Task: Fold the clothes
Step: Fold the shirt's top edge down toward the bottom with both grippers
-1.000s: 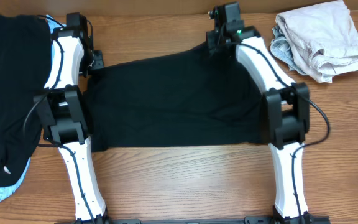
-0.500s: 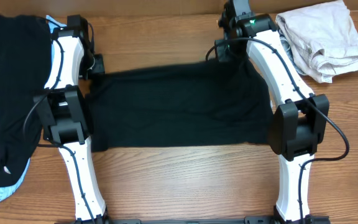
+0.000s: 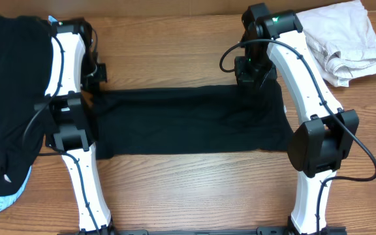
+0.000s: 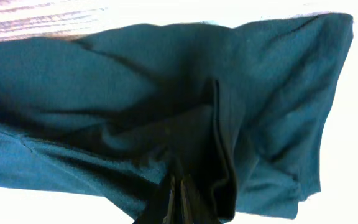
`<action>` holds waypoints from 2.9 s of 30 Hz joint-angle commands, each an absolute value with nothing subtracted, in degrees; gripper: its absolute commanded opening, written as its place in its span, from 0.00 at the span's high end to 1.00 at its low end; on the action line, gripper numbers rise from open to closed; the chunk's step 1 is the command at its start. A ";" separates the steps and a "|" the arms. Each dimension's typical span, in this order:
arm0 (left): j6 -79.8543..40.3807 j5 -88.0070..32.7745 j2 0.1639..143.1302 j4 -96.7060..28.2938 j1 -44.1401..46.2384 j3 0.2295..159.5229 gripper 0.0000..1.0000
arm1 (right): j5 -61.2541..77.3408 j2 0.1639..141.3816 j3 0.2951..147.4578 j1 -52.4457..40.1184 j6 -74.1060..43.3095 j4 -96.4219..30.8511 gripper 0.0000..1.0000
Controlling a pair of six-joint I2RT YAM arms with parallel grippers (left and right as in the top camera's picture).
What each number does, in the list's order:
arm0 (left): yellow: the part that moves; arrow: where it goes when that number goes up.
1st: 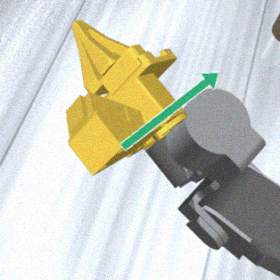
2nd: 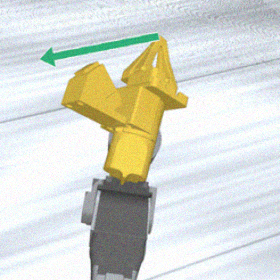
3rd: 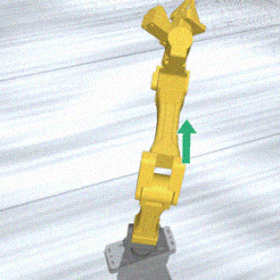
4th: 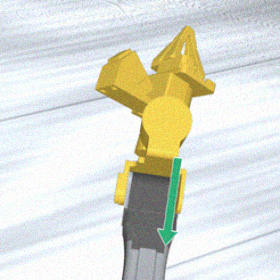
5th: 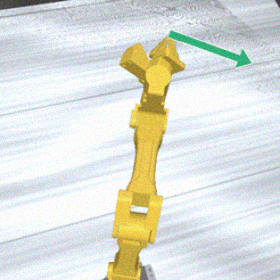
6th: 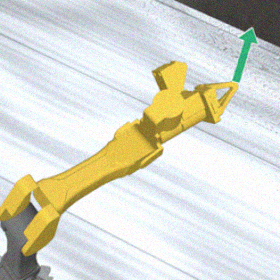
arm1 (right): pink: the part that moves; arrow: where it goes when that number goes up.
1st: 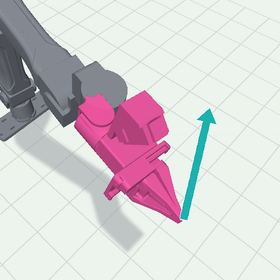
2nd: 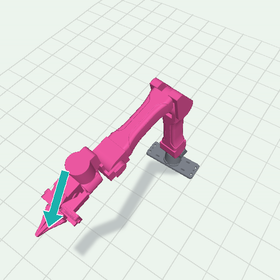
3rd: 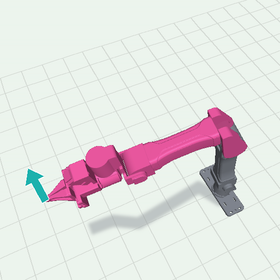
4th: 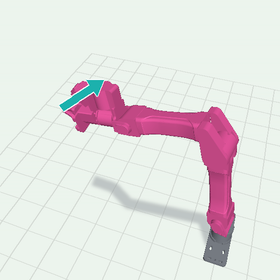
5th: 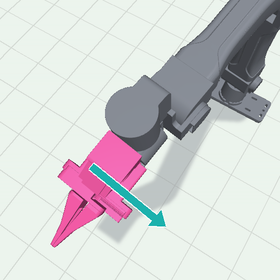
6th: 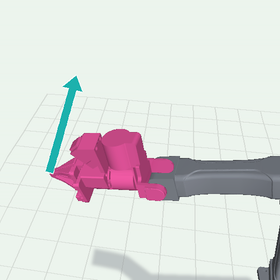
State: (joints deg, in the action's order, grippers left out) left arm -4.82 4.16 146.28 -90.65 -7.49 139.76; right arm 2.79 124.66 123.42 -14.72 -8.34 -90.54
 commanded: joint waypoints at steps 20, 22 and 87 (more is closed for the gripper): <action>-6.44 0.62 145.23 -96.84 -4.36 151.28 0.96 | 5.10 122.58 123.87 -13.69 -9.19 -93.80 0.96; -6.48 0.60 144.27 -96.84 -4.16 150.82 0.96 | 5.48 122.58 123.87 -13.69 -9.19 -93.76 0.96; -12.91 10.70 126.26 -68.64 -4.51 89.62 0.91 | 12.10 122.54 101.21 -14.11 -9.61 -90.78 0.67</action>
State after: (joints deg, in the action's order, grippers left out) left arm -12.08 10.59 125.86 -71.53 -3.88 90.24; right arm 11.79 124.33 99.00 -14.02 -10.37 -90.72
